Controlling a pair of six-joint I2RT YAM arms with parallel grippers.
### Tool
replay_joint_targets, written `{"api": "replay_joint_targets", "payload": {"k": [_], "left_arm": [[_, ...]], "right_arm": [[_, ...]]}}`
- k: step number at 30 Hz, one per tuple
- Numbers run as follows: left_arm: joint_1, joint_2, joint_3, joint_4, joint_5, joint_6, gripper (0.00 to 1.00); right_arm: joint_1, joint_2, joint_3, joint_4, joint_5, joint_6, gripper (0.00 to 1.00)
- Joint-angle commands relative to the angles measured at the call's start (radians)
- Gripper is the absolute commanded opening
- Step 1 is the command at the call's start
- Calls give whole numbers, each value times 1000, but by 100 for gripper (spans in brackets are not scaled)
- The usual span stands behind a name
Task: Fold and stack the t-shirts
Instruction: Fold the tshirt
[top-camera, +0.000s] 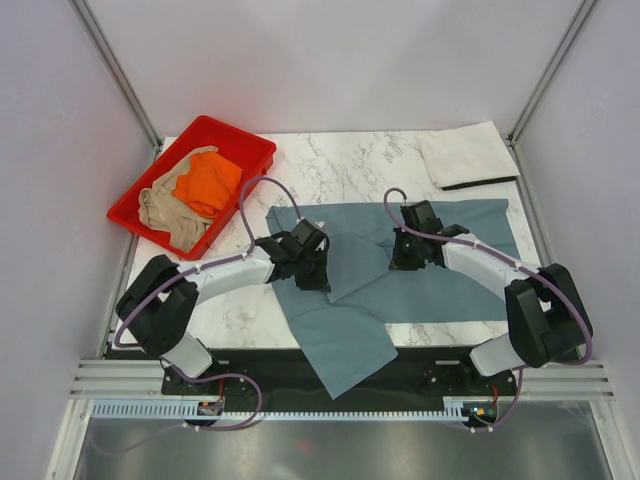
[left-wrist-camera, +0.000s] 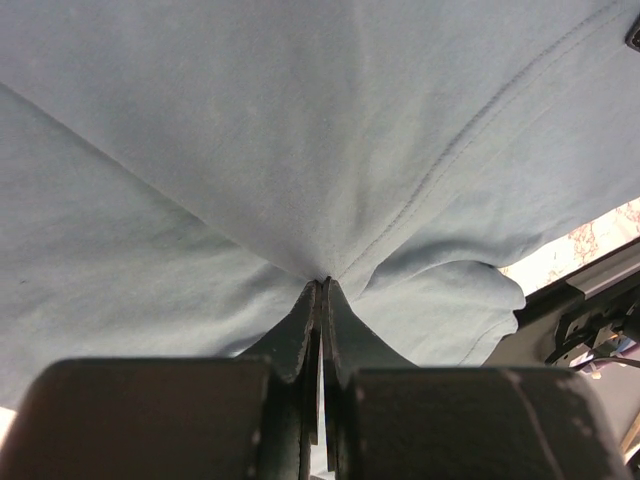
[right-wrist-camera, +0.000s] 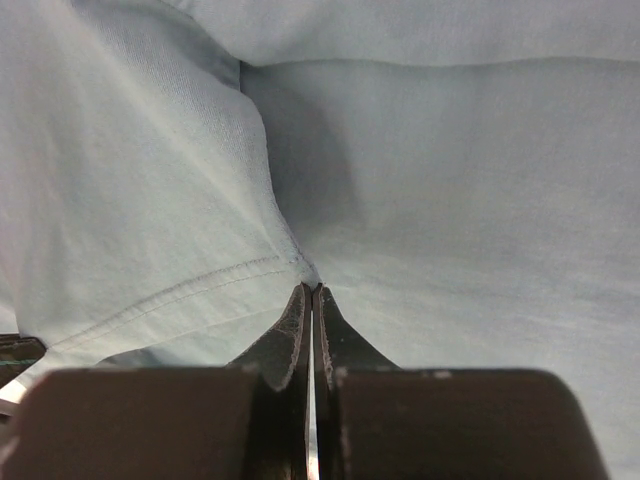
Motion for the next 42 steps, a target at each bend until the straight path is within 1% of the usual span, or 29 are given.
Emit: {"api": "replay_joint_targets", "payload": {"k": [1,5,11,18,19,20,21,22,23,25,26,28,29,31,32,34,35,36,37,42], "left_arm": [[-4,-61,8,-33,-34,-32,2],[-5,-63,3,-64,-32,-20,2],[-5,-5,-1,-67,12,0,2],[-7,-4,-21,-75,-6,9,2],[-5,-4,-21,-81,-9,9,2],[-5,-6,-18,-82,-9,15,4],[-5,-8,-14,-85,-8,20,8],[-5,-8,-9,-94,-8,26,20],[-5,-21,0,-102,-9,38,25],[-7,-44,5,-107,-15,55,31],[-7,-60,6,-105,-11,83,32],[-23,-113,11,-104,3,138,33],[-58,-133,12,-102,-4,203,34],[-114,-206,3,-102,-32,262,34],[-179,-236,-12,-96,-43,305,34],[-243,-300,-35,-85,-44,333,34],[-305,-317,-56,-79,-46,354,34],[-339,-333,-70,-70,-55,364,34],[-412,-356,-84,-65,-66,382,34],[-589,-362,-178,-24,-90,356,35]], "right_arm": [[4,-44,9,-21,-4,18,0],[5,-48,-12,-12,-32,20,0],[5,-7,-27,5,-47,34,0],[7,-8,-51,6,-36,64,1],[5,-7,-51,2,-35,72,4],[7,-7,-51,0,-33,92,12],[5,-7,-49,-3,-33,99,16],[5,-8,-47,-12,-32,107,20],[7,-16,-40,-20,-23,119,28],[7,-30,-23,-47,-6,132,32],[5,-50,-15,-59,5,138,35],[5,-74,15,-111,68,181,37],[2,-99,28,-133,100,199,38],[-12,-123,69,-191,152,234,39],[-36,-145,84,-207,160,242,40],[-75,-166,121,-230,159,245,41],[-120,-185,133,-236,157,242,41],[-147,-191,143,-240,152,238,41],[-208,-197,162,-247,125,222,42],[-348,-212,192,-271,44,166,42]]}}
